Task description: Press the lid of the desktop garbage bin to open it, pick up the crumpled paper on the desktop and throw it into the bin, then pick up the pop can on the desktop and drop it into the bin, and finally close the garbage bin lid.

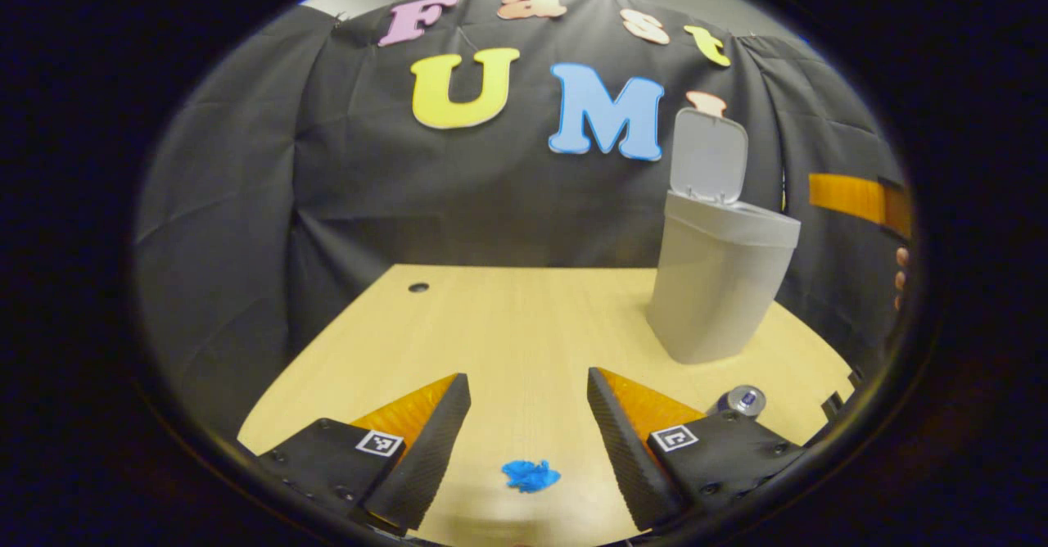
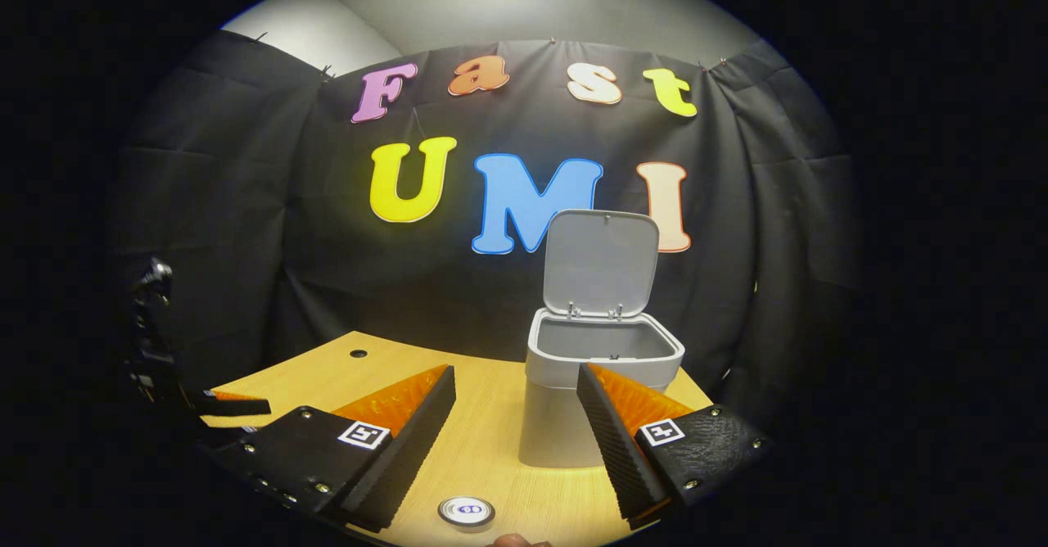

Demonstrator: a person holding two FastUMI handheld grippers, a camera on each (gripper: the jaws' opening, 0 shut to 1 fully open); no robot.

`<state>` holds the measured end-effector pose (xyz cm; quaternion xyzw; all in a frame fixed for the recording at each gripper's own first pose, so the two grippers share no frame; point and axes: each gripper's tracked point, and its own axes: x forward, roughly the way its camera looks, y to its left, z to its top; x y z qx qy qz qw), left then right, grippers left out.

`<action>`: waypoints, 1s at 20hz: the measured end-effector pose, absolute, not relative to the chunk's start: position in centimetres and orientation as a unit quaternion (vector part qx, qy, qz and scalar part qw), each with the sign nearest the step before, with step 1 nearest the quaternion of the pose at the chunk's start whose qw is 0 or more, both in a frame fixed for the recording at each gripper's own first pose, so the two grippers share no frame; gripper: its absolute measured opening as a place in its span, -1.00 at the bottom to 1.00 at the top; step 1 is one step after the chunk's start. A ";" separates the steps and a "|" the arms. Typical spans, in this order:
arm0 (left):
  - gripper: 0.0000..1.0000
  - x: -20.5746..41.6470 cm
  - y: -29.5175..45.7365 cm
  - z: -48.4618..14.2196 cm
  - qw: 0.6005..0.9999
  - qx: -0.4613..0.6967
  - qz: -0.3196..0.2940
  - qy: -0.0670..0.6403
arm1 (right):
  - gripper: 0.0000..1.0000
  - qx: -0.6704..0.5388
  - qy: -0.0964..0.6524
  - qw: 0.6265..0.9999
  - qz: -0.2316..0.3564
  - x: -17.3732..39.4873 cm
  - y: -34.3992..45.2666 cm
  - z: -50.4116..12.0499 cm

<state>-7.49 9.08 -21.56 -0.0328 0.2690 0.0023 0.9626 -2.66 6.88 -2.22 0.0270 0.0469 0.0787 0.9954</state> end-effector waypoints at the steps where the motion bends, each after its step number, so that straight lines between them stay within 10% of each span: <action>1: 0.89 -7.8 9.0 -23.6 0.955 -0.034 0.001 0.294 | 0.91 0.027 0.047 0.996 0.077 -2.8 6.8 -2.2; 20: 0.86 -8.4 10.4 -36.2 0.874 -0.027 0.005 0.485 | 0.92 0.037 0.077 0.995 0.056 -3.2 4.5 -3.8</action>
